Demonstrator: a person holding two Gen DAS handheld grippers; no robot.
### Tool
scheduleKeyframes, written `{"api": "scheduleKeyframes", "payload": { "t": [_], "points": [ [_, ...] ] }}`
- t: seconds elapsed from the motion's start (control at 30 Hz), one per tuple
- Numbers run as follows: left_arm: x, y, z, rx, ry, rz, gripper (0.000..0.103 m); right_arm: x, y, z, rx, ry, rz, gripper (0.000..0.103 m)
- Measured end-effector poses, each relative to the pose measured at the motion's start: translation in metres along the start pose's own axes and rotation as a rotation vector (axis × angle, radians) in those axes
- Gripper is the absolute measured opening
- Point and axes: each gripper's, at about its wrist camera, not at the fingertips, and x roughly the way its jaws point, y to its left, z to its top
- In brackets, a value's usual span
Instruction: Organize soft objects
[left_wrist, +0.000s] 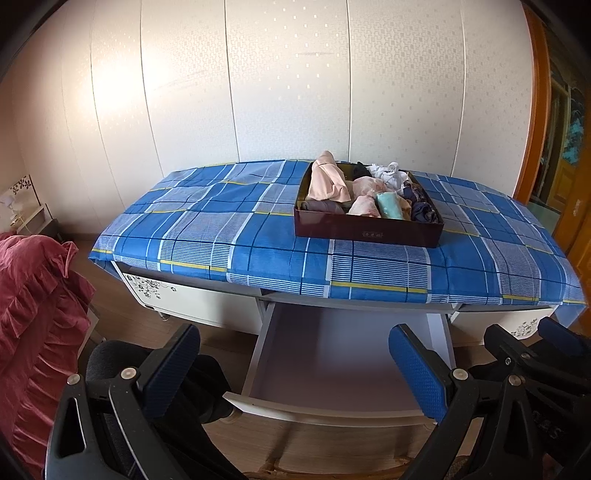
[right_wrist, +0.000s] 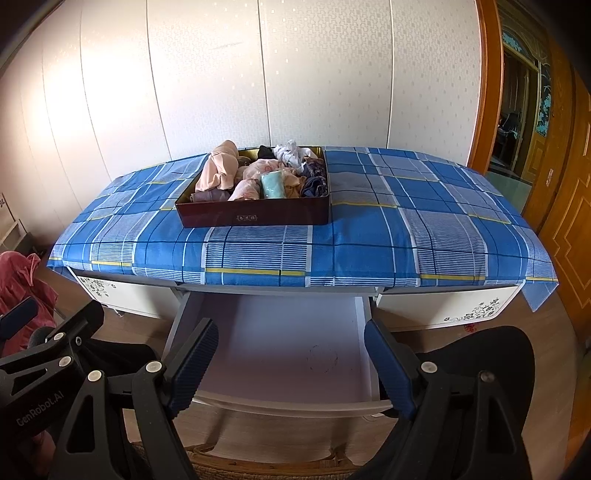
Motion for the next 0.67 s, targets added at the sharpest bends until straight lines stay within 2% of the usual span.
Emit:
{"api": "scheduleKeyframes", "payload": {
  "t": [0.67],
  "points": [
    [0.0006, -0.0025, -0.0031, -0.004, 0.013, -0.019, 0.103, 0.0024, -0.0007, -0.0009, 0.012, 0.015, 0.005, 0.083]
  ]
}}
